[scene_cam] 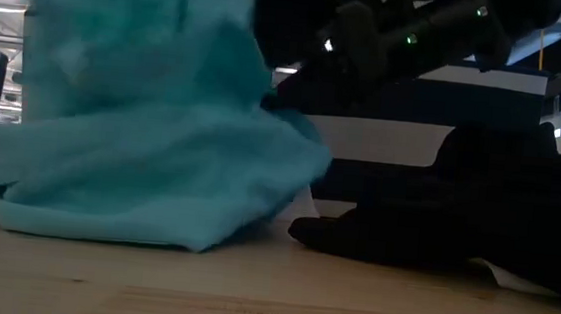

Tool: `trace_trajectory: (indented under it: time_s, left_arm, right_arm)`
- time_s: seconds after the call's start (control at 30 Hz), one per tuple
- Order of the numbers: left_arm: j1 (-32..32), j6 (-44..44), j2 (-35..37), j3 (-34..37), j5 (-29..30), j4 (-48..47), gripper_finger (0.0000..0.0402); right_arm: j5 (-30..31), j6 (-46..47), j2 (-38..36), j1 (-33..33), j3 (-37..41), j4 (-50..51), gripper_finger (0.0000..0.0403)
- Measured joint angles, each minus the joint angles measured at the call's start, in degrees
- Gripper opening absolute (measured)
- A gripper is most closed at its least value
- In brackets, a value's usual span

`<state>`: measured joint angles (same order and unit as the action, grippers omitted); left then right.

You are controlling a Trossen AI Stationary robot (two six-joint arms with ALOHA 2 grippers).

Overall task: Sort clothes
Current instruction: Put the green polo shirt into the left blue bin

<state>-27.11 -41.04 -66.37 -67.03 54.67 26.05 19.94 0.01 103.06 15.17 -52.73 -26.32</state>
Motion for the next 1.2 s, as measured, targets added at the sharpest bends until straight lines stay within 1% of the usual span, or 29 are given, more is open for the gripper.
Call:
trace_trajectory:
  time_s: [0.13,0.23,0.43,0.53,0.63,0.8,0.93,1.0,1.07,1.13,1.2]
  left_arm:
    - [0.07,-11.4,0.0,-0.04,-0.12,9.83,0.0029]
    - [0.76,-20.23,0.0,-0.04,-0.1,17.16,0.0029]
    - [4.58,-37.25,0.02,-0.04,-0.06,29.98,0.0029]
    - [8.24,-42.58,0.21,-0.04,0.53,33.14,0.0029]
    - [12.77,-44.58,0.67,-0.04,2.05,33.11,0.0029]
    - [21.62,-44.65,1.14,-0.04,5.61,32.94,0.0029]
    - [28.59,-43.52,1.16,-0.04,11.03,31.35,0.0029]
    - [31.98,-39.88,1.34,-0.04,13.16,25.79,0.0029]
    - [35.15,-34.93,1.42,-0.01,14.32,18.08,0.0029]
    - [38.23,-28.15,1.42,-0.01,14.56,9.45,0.0029]
    - [41.22,-18.71,1.42,-0.01,14.29,-0.2,0.0029]
  right_arm:
    - [-0.08,0.21,1.4,1.06,0.0,0.12,0.0004]
    - [-0.13,1.38,2.09,1.47,0.0,0.39,0.0008]
    - [-6.07,4.22,2.38,1.73,0.0,0.45,0.0009]
    - [-7.55,4.36,2.97,1.73,-0.02,0.11,0.0009]
    - [-7.55,5.68,3.81,1.72,-0.07,-1.28,0.0012]
    - [-6.64,6.05,5.06,1.69,-0.03,-0.97,0.0016]
    - [-6.56,6.08,5.03,1.69,-0.02,-1.02,0.0016]
    - [-6.56,6.08,5.03,1.69,-0.02,-1.39,0.0016]
    - [-6.56,6.14,5.03,1.69,-0.02,-1.41,0.0016]
    - [-6.56,6.17,5.03,1.69,-0.02,-1.21,0.0016]
    - [-6.56,6.17,5.03,1.69,-0.02,-1.25,0.0016]
